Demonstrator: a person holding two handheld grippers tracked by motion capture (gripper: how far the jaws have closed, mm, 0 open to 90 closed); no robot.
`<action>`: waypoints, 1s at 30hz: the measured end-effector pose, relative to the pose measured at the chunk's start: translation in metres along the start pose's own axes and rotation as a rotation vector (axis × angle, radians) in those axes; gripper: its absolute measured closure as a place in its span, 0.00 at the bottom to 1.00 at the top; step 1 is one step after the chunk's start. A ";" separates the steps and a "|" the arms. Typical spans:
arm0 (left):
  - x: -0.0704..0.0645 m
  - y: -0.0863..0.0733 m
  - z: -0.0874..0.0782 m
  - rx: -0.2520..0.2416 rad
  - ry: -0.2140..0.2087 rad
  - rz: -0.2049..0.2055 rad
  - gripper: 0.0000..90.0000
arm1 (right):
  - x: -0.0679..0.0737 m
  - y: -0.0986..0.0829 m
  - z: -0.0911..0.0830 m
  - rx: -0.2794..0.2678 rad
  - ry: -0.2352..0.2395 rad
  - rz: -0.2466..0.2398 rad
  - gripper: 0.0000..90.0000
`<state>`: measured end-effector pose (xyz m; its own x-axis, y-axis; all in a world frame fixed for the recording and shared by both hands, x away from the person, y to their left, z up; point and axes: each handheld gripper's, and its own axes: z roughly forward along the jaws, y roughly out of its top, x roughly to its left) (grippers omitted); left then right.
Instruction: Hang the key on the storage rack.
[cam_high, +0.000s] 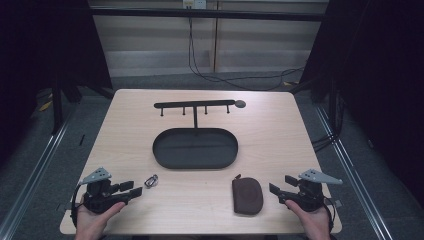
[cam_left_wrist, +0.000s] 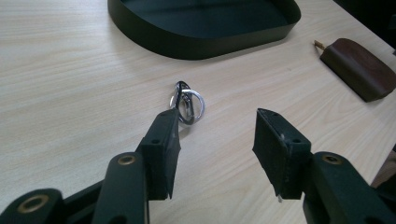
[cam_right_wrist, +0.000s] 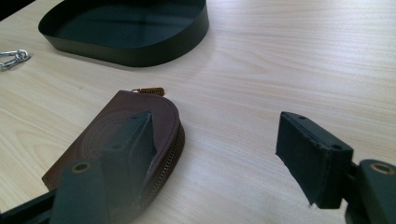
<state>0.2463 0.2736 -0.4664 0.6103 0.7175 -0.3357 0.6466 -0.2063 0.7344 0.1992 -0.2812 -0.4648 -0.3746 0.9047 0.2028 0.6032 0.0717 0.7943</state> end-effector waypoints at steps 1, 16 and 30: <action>0.000 0.000 0.000 0.004 0.004 0.000 0.58 | 0.000 0.000 0.000 -0.001 0.002 0.009 0.31; -0.003 0.005 -0.001 0.026 0.003 0.015 0.61 | -0.001 -0.001 0.001 -0.003 0.003 0.011 0.31; -0.014 0.026 0.010 0.082 -0.023 0.079 0.65 | 0.000 0.000 0.002 0.011 0.002 0.004 0.30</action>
<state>0.2592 0.2512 -0.4484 0.6709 0.6814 -0.2926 0.6305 -0.3165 0.7087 0.2005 -0.2805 -0.4664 -0.3734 0.9042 0.2072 0.6128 0.0728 0.7869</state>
